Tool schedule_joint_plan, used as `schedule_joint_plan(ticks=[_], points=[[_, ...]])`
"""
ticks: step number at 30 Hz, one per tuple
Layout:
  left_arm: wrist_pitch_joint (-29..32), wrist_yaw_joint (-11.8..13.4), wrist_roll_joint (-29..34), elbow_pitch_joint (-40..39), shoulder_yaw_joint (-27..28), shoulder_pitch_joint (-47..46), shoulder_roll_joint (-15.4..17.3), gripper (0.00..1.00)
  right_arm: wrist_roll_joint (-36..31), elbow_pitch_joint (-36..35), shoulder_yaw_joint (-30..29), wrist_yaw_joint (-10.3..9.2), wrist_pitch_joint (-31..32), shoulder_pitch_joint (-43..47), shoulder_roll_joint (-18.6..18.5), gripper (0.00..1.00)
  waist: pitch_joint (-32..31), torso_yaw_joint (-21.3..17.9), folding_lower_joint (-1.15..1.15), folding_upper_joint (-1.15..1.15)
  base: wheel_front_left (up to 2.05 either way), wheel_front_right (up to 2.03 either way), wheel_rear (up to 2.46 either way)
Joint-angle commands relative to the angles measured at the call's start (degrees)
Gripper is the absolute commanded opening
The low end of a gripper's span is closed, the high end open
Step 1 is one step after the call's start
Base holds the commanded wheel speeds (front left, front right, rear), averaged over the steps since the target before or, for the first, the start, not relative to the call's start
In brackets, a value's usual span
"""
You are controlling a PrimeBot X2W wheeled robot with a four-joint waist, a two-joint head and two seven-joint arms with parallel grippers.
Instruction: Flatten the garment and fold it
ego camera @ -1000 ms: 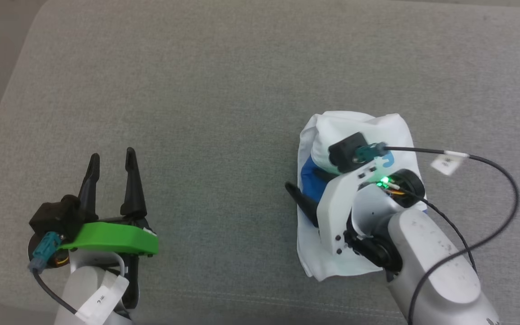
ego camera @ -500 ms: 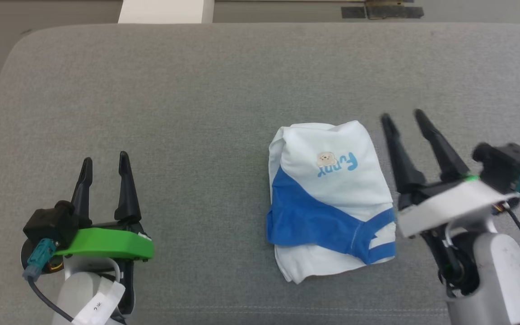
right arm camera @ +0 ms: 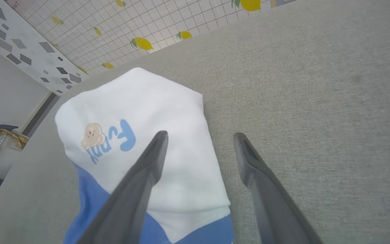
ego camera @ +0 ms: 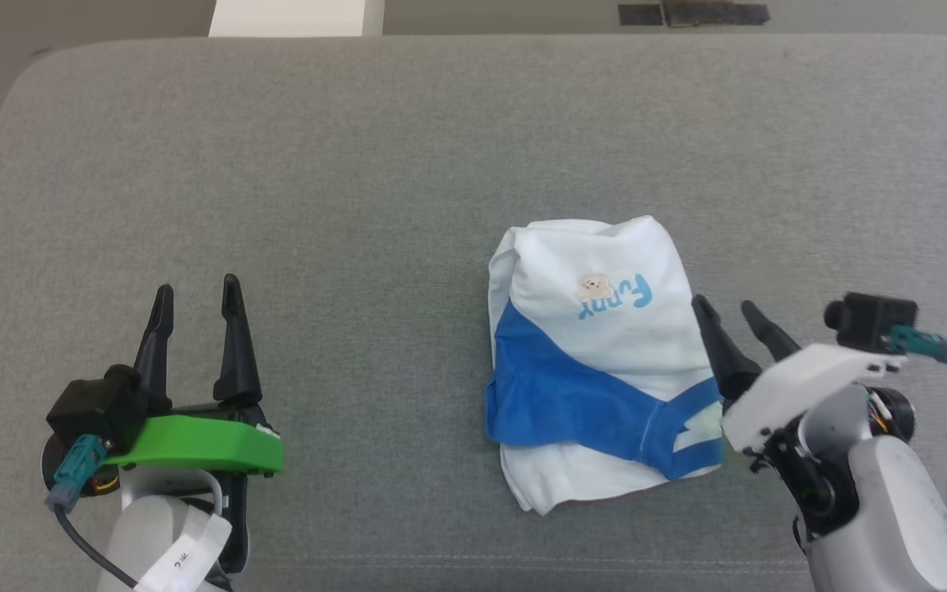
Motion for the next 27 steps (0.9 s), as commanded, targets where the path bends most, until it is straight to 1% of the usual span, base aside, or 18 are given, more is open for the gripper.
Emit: schedule_joint_plan(ticks=[1, 6, 11, 13, 14, 15, 17, 22, 25, 27], points=[[-0.2, 0.0, 0.6, -0.1, -0.1, -0.2, -0.1, 1.0, 0.6, 1.8, 0.5, -0.09, 1.2, -1.9, 0.0, 1.0, 0.8, 0.7, 0.0, 0.0, 0.0, 0.0, 0.0], [-0.2, 0.0, 0.5, 0.2, -0.3, -0.5, -0.1, 1.0, 1.8, 8.3, 1.5, -0.09, 6.4, -5.2, 0.0, 1.0, 1.9, 1.7, 0.0, 0.0, 0.0, 0.0, 0.0], [-0.2, 0.0, 0.2, 0.3, -0.4, -0.7, -0.1, 1.0, -0.3, 13.5, 1.3, -0.09, 12.0, -7.8, 0.0, 1.0, 2.7, 2.4, 0.0, 0.0, 0.0, 0.0, 0.0], [-0.2, 0.0, 0.2, 0.4, -0.5, -0.7, -0.1, 1.0, -2.4, 15.2, 0.4, -0.09, 14.1, -8.7, 0.0, 1.0, 2.9, 2.5, 0.0, 0.0, 0.0, 0.0, 0.0], [-0.2, 0.0, 0.2, 0.4, -0.5, -0.8, -0.1, 1.0, -3.2, 15.7, -0.1, -0.09, 14.7, -9.1, 0.0, 0.71, 3.1, 2.5, 0.0, 0.0, 0.0, 0.0, 0.0], [-0.2, 0.0, 0.1, 0.4, -0.5, -0.9, -0.1, 1.0, -3.9, 16.0, -0.7, -0.09, 15.1, -9.6, 0.0, 0.4, 3.2, 2.6, 0.0, 0.0, 0.0, 0.0, 0.0], [-0.2, 0.0, 0.1, 0.4, -0.5, -0.9, -0.1, 1.0, -4.7, 16.3, -1.4, -0.09, 15.5, -10.5, 0.0, 0.0, 3.3, 2.6, 0.0, 0.0, 0.0, 0.0, 0.0], [-0.2, 0.1, 0.2, 0.5, -0.3, -0.7, -0.1, 1.0, -6.1, 16.7, -1.8, -0.09, 16.4, -11.9, 0.0, 0.0, 3.2, 1.6, 0.0, 0.0, 0.0, 0.0, 0.0], [-0.2, 0.0, 0.4, 0.4, 0.1, -0.7, -0.1, 1.0, -7.1, 15.8, -0.4, -0.09, 17.1, -12.7, 0.0, 0.0, 3.2, 0.3, 0.0, 0.0, 0.0, 0.0, 0.0], [-0.2, 0.0, 0.7, 0.2, 0.3, -0.8, -0.1, 1.0, -9.2, 14.6, 0.8, -0.09, 17.8, -13.3, 0.0, 0.0, 3.2, -0.9, 0.0, 0.0, 0.0, 0.0, 0.0]])
